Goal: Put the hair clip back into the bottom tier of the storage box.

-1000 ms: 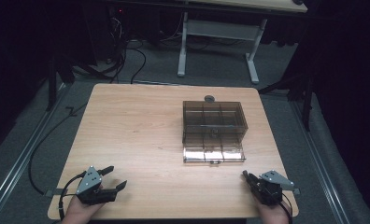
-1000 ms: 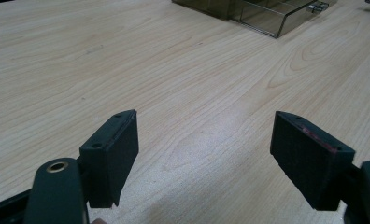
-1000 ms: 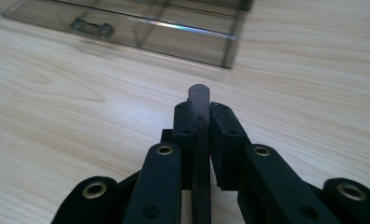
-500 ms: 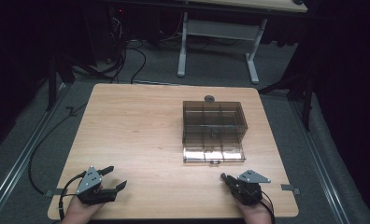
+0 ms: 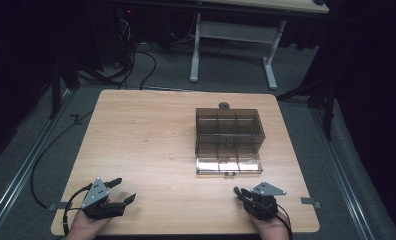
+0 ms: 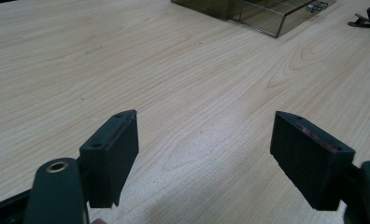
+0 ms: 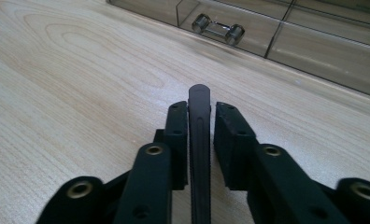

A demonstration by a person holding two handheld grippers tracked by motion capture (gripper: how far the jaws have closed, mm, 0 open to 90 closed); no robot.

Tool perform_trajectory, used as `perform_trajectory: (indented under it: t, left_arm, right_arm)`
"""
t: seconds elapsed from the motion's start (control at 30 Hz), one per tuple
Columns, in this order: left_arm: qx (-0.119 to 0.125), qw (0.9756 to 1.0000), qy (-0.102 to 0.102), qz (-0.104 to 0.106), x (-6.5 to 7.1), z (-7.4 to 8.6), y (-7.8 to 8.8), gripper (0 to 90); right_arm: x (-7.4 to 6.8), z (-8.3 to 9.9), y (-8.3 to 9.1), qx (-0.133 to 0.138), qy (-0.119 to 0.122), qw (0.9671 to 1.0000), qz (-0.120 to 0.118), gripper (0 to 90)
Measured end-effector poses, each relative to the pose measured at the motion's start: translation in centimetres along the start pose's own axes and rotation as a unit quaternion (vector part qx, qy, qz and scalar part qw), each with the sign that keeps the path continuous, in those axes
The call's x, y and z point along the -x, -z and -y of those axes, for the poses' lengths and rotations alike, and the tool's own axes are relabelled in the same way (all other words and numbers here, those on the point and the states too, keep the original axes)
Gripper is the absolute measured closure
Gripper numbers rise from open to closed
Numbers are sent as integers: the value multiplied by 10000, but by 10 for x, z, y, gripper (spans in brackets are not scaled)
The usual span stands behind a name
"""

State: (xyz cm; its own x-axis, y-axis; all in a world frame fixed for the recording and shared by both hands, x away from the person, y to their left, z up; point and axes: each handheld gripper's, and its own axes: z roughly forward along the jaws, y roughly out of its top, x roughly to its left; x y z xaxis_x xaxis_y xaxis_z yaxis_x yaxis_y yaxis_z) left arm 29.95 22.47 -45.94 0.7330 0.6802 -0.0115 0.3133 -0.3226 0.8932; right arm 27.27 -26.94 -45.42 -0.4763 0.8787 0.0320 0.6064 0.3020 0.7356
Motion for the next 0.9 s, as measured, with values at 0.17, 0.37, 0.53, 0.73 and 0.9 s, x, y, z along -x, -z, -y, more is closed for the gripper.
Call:
perform_trajectory:
  t: [0.17, 0.37, 0.53, 0.73, 0.9]
  left_arm:
    - [-1, 10000, -40, 28, 1, 0, 0, 241]
    - [29, 10000, -7, 35, 0, 1, 1, 241]
    - [28, 10000, -39, 53, 0, 0, 1, 242]
    - [31, 10000, -47, 71, 1, 1, 1, 242]
    - [33, 10000, -40, 77, 0, 1, 1, 241]
  right_arm:
    - [0, -7, 1, -195, 52, 9998, 69, 651]
    - [0, -15, 4, -581, 125, 9982, 73, 635]
    - [0, -24, 2, -1118, 300, 9932, 73, 637]
    - [4, -33, 3, -1505, 173, 9884, -33, 650]
    - [5, -40, 2, -1813, 195, 9831, -147, 661]
